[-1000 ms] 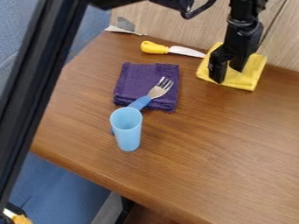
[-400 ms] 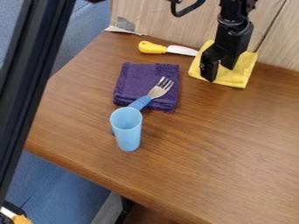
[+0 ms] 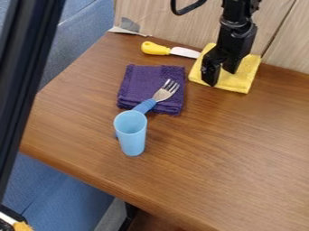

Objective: Move the yellow cloth to the center top of the table

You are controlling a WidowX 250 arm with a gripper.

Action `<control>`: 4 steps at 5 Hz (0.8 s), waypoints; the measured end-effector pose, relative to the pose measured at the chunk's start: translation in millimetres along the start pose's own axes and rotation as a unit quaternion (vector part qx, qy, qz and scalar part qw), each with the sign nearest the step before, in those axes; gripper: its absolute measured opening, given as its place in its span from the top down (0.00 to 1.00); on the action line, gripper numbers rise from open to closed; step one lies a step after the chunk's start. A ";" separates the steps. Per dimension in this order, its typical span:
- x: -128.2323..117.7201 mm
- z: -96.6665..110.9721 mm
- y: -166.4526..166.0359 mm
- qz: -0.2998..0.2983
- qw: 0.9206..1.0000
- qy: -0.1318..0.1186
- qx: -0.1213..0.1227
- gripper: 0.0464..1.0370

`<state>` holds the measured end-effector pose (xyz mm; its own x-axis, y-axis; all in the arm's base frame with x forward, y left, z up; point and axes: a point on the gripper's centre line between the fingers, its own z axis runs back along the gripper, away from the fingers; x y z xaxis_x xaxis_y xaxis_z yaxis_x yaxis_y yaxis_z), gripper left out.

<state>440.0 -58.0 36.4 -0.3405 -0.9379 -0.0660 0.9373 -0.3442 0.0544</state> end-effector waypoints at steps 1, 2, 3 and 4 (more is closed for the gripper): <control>-1.3 17.4 -1.5 0.003 1.000 -0.005 0.018 0.04; -5.0 37.6 -6.5 0.008 0.999 -0.007 0.041 0.04; -5.0 52.5 -14.6 0.010 0.998 -0.008 0.058 0.04; -6.5 63.6 -20.0 0.002 0.997 -0.018 0.081 0.04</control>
<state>418.8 -47.7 99.1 -0.3430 -0.9389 -0.0292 0.9153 -0.3410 0.2141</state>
